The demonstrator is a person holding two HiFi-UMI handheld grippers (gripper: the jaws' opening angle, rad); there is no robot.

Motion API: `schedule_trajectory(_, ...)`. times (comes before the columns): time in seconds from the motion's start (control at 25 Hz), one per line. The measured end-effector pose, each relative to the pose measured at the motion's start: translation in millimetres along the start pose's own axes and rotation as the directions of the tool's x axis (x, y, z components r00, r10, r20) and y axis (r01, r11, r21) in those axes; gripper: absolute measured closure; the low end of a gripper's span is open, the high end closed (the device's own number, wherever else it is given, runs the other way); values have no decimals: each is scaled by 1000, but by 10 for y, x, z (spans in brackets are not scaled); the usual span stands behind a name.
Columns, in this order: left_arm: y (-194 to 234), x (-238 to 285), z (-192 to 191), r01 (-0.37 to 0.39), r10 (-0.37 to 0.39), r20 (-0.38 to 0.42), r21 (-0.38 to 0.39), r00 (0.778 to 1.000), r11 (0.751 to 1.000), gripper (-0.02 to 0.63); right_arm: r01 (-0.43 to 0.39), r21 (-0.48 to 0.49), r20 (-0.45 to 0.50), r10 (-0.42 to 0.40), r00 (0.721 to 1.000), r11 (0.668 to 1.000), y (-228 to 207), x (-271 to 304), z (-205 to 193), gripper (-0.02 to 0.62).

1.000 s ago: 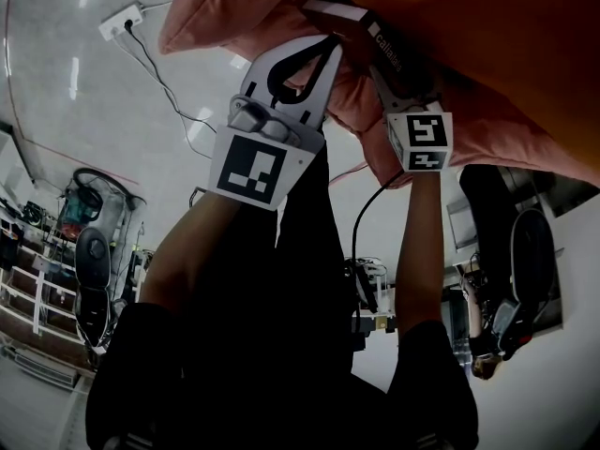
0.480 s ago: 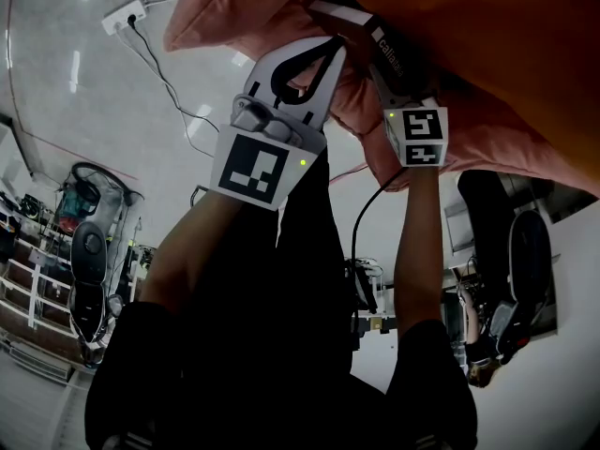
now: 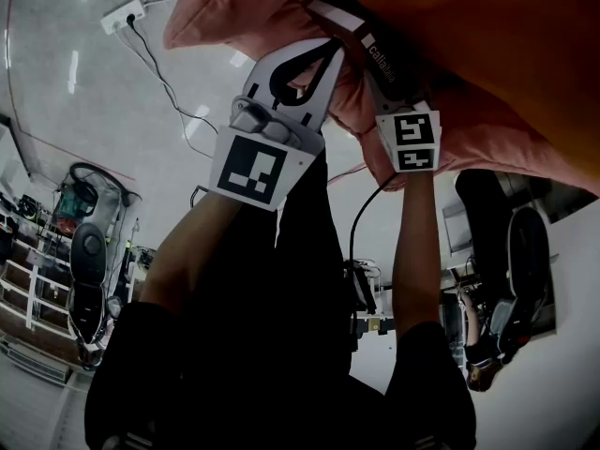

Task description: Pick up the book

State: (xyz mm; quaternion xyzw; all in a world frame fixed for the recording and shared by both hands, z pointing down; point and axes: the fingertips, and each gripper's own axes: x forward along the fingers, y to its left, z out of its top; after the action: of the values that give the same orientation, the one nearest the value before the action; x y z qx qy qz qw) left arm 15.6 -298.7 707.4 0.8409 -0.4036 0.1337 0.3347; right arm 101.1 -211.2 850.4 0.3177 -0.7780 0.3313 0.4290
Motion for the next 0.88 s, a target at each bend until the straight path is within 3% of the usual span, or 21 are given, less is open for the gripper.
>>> schedule_trajectory(0.36,8,-144,-38,-17,17,8,1,1000,1000,598,31,-49,1,-31,1000,998,146,-57,-15,440)
schedule_trajectory(0.56,-61,-201,-10,-11,10,15,41,1000,999,598,36,-45,-4,-36,999,998,195,-151,-31,445)
schedule_trajectory(0.88,-282,-288,71,-6,4,39,44,999,999,598,65,-11,52,-64,997,998,175,-439,10,448)
